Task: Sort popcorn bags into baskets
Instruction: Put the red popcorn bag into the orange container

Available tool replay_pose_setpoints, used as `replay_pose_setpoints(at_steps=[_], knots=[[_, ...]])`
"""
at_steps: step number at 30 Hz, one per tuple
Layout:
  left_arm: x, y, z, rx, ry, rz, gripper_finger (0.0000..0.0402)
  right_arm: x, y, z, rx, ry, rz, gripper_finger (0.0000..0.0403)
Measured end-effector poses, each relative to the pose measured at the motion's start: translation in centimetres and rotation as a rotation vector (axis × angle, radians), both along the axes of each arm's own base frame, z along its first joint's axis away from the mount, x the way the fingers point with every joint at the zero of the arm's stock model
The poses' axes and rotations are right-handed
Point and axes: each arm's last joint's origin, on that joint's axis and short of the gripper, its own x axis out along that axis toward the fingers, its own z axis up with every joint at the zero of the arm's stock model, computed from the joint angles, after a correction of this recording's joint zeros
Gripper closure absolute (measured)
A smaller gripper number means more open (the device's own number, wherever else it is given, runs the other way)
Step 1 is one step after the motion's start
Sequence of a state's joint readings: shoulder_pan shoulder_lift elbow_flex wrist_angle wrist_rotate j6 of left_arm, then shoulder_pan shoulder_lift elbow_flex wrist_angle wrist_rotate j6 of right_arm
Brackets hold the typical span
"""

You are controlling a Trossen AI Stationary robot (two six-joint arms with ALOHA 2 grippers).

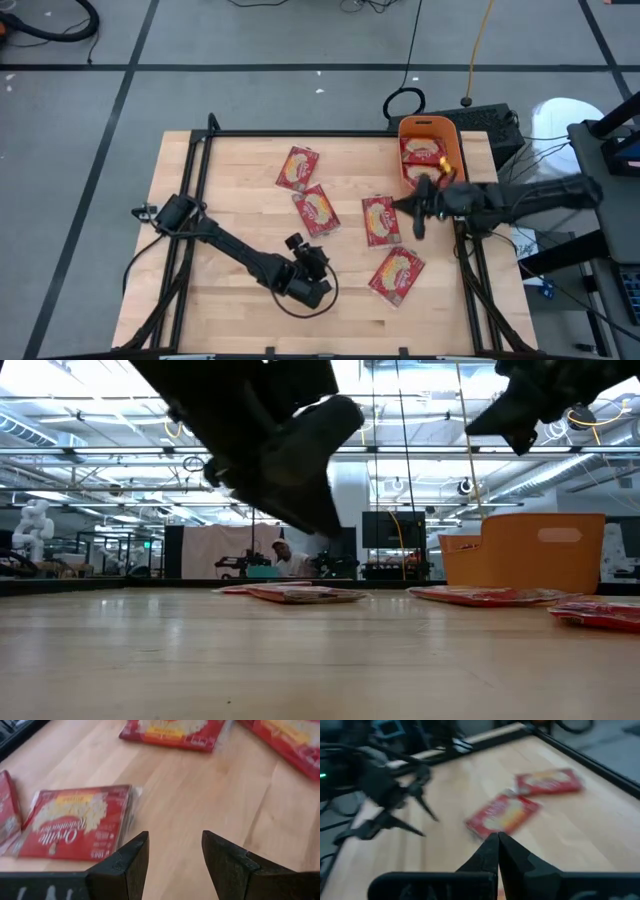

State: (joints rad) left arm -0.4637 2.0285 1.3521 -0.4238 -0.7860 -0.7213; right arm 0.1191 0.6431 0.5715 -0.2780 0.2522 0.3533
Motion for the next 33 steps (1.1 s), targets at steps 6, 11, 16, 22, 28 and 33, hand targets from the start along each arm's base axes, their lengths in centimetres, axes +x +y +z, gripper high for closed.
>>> replay_pose_setpoints(at_steps=[6, 11, 16, 22, 28, 33], knots=[[-0.3, 0.0, -0.2, -0.002, 0.038, -0.006, 0.0215, 2.5, 4.1, -2.3, -0.112, -0.104, 0.118, 0.0403], [-0.4, 1.3, -0.5, 0.044, 0.157, -0.047, 0.0215, 4.3, 7.2, -5.0, -0.214, -0.064, 0.148, 0.0403], [0.4, 2.8, -0.3, 0.039, 0.165, -0.042, 0.0215, 5.9, 8.8, -7.5, -0.345, -0.014, 0.169, 0.0403], [-0.3, 2.3, -2.0, -0.062, 0.055, 0.044, 0.0215, 6.8, 8.9, -8.8, -0.357, 0.009, 0.159, 0.0403], [-1.5, -0.8, -2.6, -0.096, -0.065, 0.006, 0.0215, 6.9, 9.1, -8.8, -0.338, -0.004, 0.190, 0.0403], [-2.4, -2.5, -2.7, -0.063, -0.041, -0.070, 0.0215, 7.0, 9.3, -8.4, -0.295, -0.057, 0.197, 0.0403]])
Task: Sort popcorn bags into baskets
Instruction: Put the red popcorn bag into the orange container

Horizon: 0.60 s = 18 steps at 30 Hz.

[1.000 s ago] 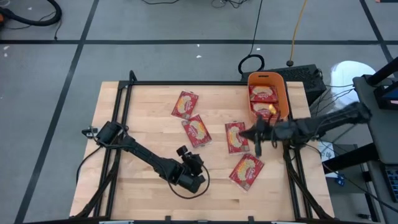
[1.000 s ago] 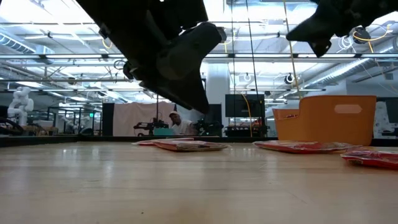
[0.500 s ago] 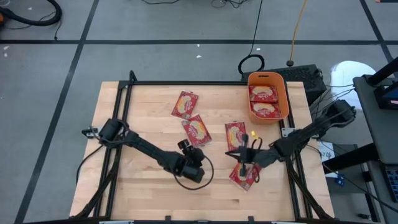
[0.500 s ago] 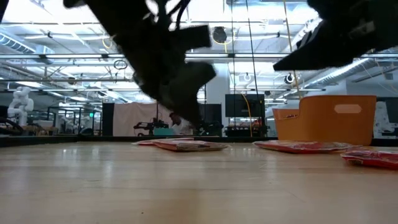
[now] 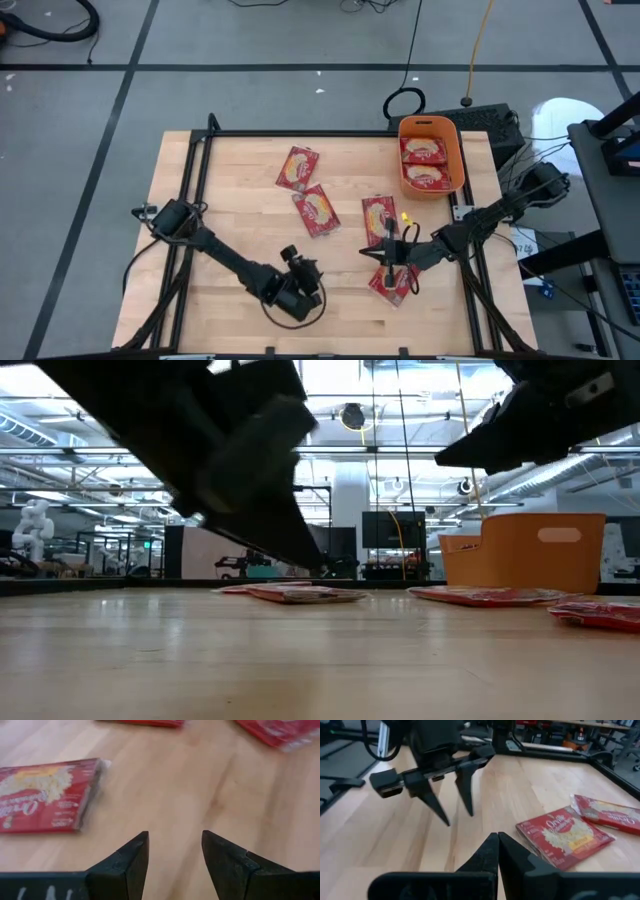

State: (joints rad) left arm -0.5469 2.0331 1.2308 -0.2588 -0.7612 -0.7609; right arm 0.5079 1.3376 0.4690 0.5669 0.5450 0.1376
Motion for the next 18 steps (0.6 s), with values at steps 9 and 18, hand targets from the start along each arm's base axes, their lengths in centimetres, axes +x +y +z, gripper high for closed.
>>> replay_pose_setpoints(at_steps=[9, 18], knots=[[-0.2, 1.7, -0.3, 0.062, 0.101, 0.035, 0.0176, 0.1, 0.1, 0.2, 0.020, -0.024, 0.000, 0.0403], [-0.5, 4.4, -0.8, 0.080, 0.299, 0.041, 0.0126, 0.0, 0.2, 0.1, 0.014, -0.006, 0.004, 0.0403]])
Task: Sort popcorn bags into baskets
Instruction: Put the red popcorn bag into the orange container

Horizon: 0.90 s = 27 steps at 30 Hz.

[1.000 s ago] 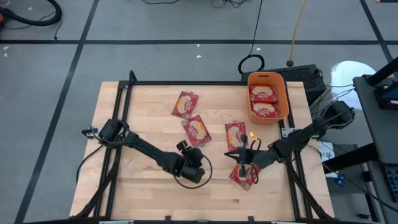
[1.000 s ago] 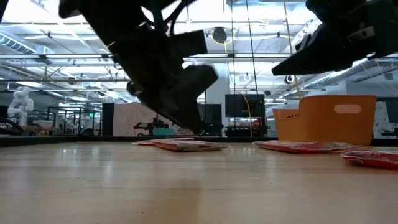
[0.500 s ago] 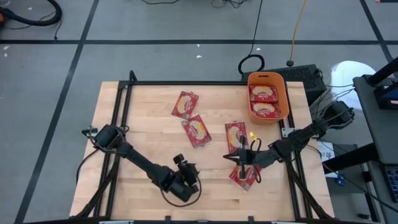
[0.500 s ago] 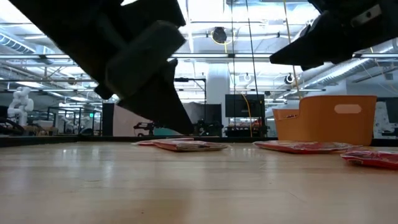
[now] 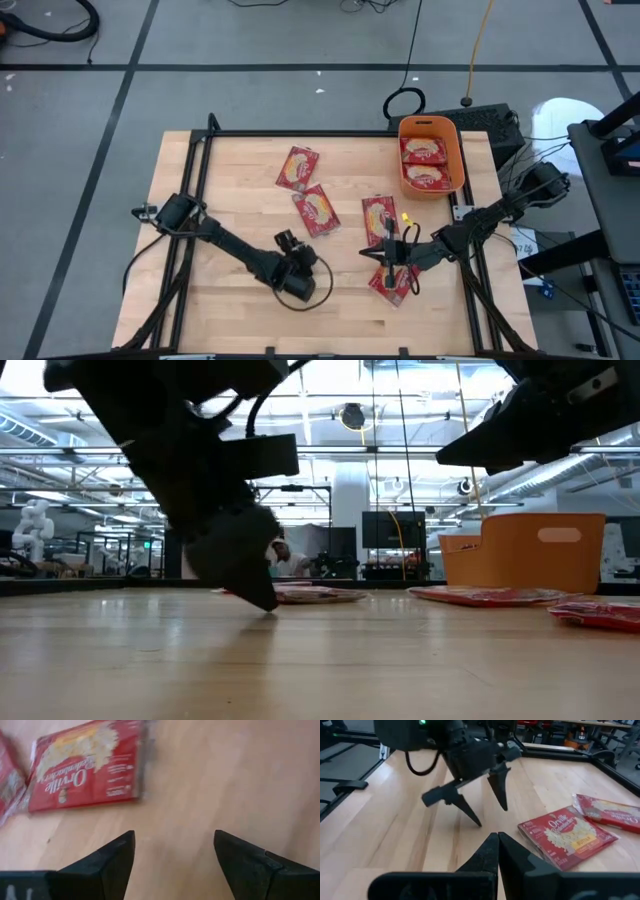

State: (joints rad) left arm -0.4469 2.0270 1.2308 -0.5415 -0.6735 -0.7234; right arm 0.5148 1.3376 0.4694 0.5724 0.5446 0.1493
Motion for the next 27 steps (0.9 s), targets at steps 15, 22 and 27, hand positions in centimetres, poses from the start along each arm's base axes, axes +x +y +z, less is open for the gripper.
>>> replay_pose_setpoints(at_steps=[15, 22, 27], knots=[[2.8, 2.2, 0.3, 0.256, 0.059, -0.292, 0.0177, -0.1, 0.1, -0.2, 0.016, 0.024, 0.021, 0.0403], [4.1, 5.4, -1.2, 0.217, 0.103, -0.251, 0.0203, -0.3, 0.4, -0.3, 0.037, 0.044, 0.077, 0.0403], [4.3, 5.8, -1.3, 0.211, 0.139, -0.298, 0.0256, -0.3, 0.4, -0.4, 0.029, 0.055, 0.076, 0.0403]])
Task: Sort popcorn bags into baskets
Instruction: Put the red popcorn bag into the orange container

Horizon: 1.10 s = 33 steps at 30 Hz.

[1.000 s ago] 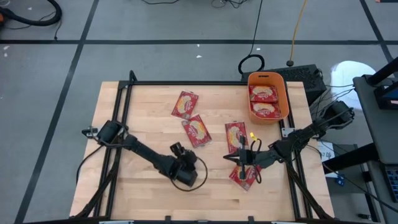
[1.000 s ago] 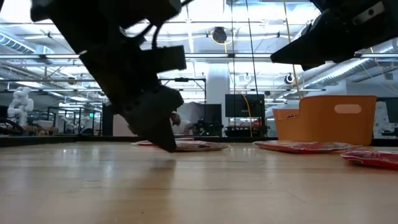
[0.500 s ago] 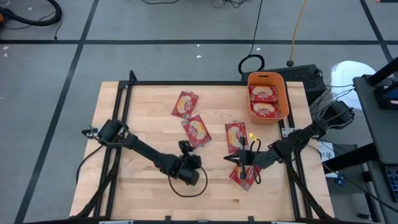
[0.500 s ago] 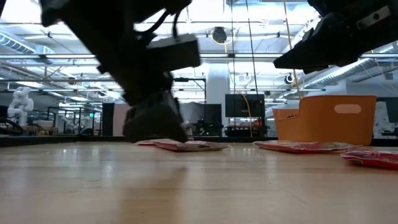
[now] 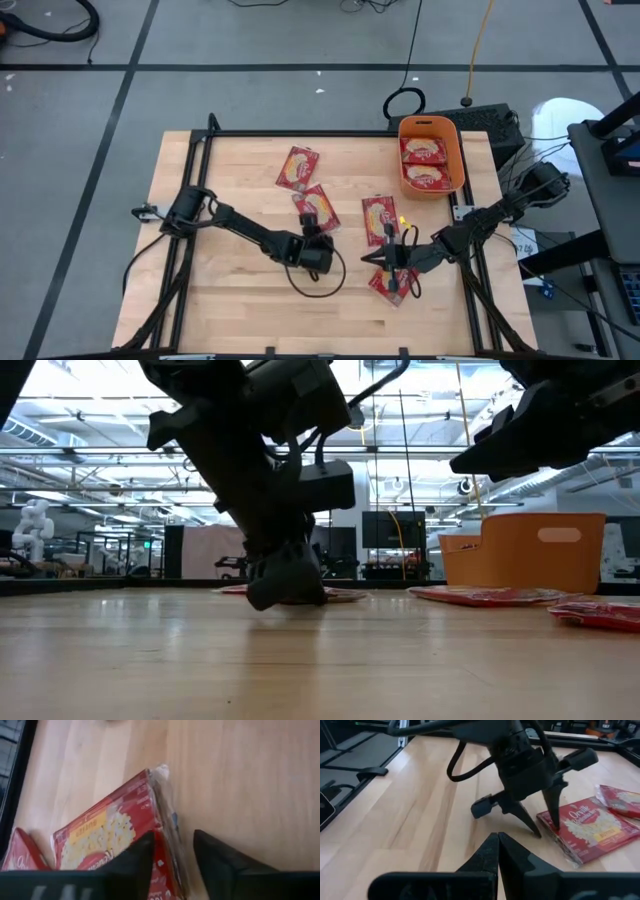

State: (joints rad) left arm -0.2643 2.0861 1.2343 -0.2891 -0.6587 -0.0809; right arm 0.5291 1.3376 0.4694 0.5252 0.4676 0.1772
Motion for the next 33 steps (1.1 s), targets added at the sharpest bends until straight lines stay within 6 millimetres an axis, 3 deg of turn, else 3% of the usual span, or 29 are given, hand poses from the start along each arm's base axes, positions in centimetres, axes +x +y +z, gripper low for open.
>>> replay_pose_setpoints(at_steps=[5, 7, 13, 21, 27, 33], knots=[[-0.1, -0.1, -0.2, 0.003, 0.020, -0.018, 0.0364, 0.0, 0.0, -0.1, -0.009, 0.006, 0.002, 0.0403], [-0.2, -0.3, -0.2, -0.002, 0.009, -0.007, 0.0390, -0.1, 0.0, -0.2, -0.011, 0.008, 0.001, 0.0403], [-0.5, -2.0, 0.1, -0.023, -0.035, -0.003, 0.0395, -0.8, -0.6, -1.2, -0.052, 0.027, -0.053, 0.0403], [-0.3, -7.1, 2.4, 0.000, -0.092, -0.165, 0.0398, -1.2, -0.9, -1.8, -0.080, 0.042, -0.070, 0.0399], [-0.4, -10.5, 4.6, 0.060, -0.171, -0.223, 0.0399, -1.2, -0.9, -2.4, -0.109, 0.059, -0.058, 0.0363], [-0.4, -12.1, 6.1, 0.085, -0.232, -0.225, 0.0399, -0.5, -0.2, -3.6, -0.140, 0.047, 0.016, 0.0313]])
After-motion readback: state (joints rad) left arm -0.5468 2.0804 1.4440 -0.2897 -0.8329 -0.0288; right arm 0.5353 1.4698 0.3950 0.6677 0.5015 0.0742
